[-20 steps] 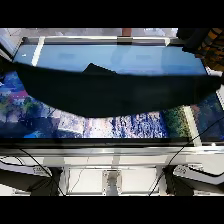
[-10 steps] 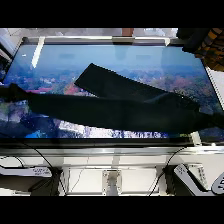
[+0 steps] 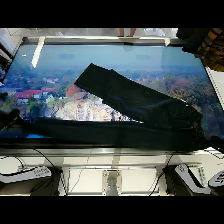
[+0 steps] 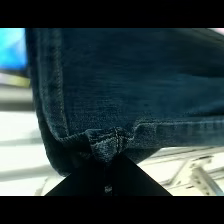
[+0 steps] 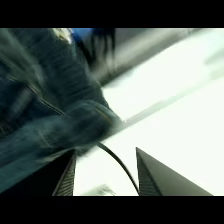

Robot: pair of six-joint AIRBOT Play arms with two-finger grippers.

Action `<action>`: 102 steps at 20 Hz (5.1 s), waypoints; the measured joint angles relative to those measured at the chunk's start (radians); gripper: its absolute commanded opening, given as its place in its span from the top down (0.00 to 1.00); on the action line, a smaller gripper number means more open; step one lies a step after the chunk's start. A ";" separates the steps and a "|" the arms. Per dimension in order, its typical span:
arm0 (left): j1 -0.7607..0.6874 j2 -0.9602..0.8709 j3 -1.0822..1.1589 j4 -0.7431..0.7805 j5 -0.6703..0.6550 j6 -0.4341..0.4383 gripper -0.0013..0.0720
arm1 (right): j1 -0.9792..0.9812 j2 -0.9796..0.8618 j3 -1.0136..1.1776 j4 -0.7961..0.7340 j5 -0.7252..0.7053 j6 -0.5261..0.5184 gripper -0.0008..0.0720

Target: Fold the clothes and pants, and hang the long-sleeved shirts on hangers.

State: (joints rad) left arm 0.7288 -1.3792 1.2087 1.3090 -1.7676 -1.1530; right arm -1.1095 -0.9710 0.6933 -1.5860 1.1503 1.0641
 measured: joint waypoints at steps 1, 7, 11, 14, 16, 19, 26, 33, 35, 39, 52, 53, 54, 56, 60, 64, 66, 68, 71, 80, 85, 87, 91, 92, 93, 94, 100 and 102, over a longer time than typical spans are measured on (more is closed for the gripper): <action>0.010 0.003 -0.016 0.032 -0.001 -0.011 0.83 | -0.002 -0.005 -0.006 -0.027 0.007 0.014 0.42; 0.040 0.009 -0.024 0.068 0.019 -0.040 0.57 | -0.005 -0.019 0.046 -0.138 -0.006 0.118 0.37; 0.035 0.001 0.084 -0.125 0.085 0.011 0.41 | -0.005 -0.020 0.173 -0.076 -0.034 0.175 0.37; -0.043 -0.006 0.155 -0.310 0.188 0.079 0.30 | -0.006 -0.020 0.254 0.127 -0.053 0.186 0.37; -0.149 -0.030 0.177 -0.378 0.291 0.106 0.30 | -0.002 -0.020 0.280 0.284 -0.056 0.166 0.38; -0.348 -0.133 0.216 -0.434 0.466 0.120 0.30 | 0.034 -0.021 0.299 0.429 -0.051 0.140 0.38; -0.566 -0.540 0.539 -0.511 0.645 -0.060 0.29 | 0.190 -0.021 0.309 0.518 -0.048 0.122 0.38; -0.583 -0.722 0.734 -0.443 0.681 -0.195 0.31 | 0.322 -0.021 0.309 0.529 -0.098 0.119 0.38; -0.585 -0.743 0.747 -0.423 0.688 -0.209 0.31 | 0.345 -0.021 0.309 0.533 -0.110 0.119 0.38; -0.602 -0.782 0.760 -0.405 0.696 -0.220 0.31 | 0.366 -0.021 0.309 0.532 -0.124 0.121 0.38; -0.649 -0.792 0.822 -0.340 0.774 -0.204 0.96 | 0.374 -0.021 0.309 0.532 -0.130 0.127 0.62; -0.629 -0.773 0.829 -0.292 0.774 -0.225 0.96 | 0.374 -0.021 0.309 0.532 -0.126 0.127 0.62; -0.607 -0.753 0.835 -0.237 0.770 -0.254 0.96 | 0.374 -0.021 0.309 0.532 -0.125 0.127 0.62; -0.544 -0.701 0.841 -0.101 0.722 -0.321 0.96 | 0.374 -0.023 0.309 0.533 -0.120 0.129 0.62; -0.406 -0.617 0.844 0.100 0.576 -0.393 0.96 | 0.386 -0.058 0.307 0.521 -0.103 0.148 0.62; -0.315 -0.584 0.842 0.172 0.443 -0.392 0.96 | 0.441 -0.165 0.306 0.422 -0.122 0.228 0.51; -0.296 -0.578 0.829 0.189 0.405 -0.382 0.96 | 0.489 -0.241 0.307 0.397 -0.133 0.262 0.51; -0.292 -0.575 0.814 0.197 0.385 -0.373 0.96 | 0.559 -0.326 0.307 0.380 -0.157 0.293 0.51; -0.292 -0.573 0.802 0.205 0.369 -0.362 0.96 | 0.671 -0.441 0.328 0.370 -0.209 0.340 0.51; -0.293 -0.573 0.795 0.209 0.343 -0.344 0.96 | 0.813 -0.669 0.464 0.341 -0.257 0.469 0.94; -0.293 -0.573 0.795 0.194 0.353 -0.343 0.96 | 0.821 -0.699 0.528 0.322 -0.311 0.498 0.95; -0.293 -0.573 0.795 0.163 0.379 -0.345 0.96 | 0.817 -0.712 0.605 0.292 -0.368 0.548 0.95; -0.288 -0.573 0.795 0.044 0.495 -0.377 0.96 | 0.785 -0.763 0.779 0.217 -0.446 0.658 0.95; -0.288 -0.573 0.795 -0.011 0.542 -0.378 0.96 | 0.775 -0.777 0.827 0.207 -0.457 0.678 0.95; -0.289 -0.573 0.795 -0.071 0.597 -0.377 0.96 | 0.766 -0.793 0.869 0.201 -0.466 0.690 0.94; -0.293 -0.573 0.795 -0.121 0.650 -0.373 0.96 | 0.758 -0.809 0.912 0.194 -0.468 0.700 0.93; -0.326 -0.599 0.795 -0.253 0.803 -0.361 0.91 | 0.739 -0.875 1.053 0.192 -0.394 0.640 0.51; -0.330 -0.619 0.795 -0.270 0.784 -0.362 0.72 | 0.737 -0.882 1.067 0.195 -0.350 0.617 0.51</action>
State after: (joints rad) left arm 0.3985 -1.9980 2.0037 1.0393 -0.9836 -1.5150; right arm -0.3725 -1.8530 1.7599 -1.3914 0.8005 1.6810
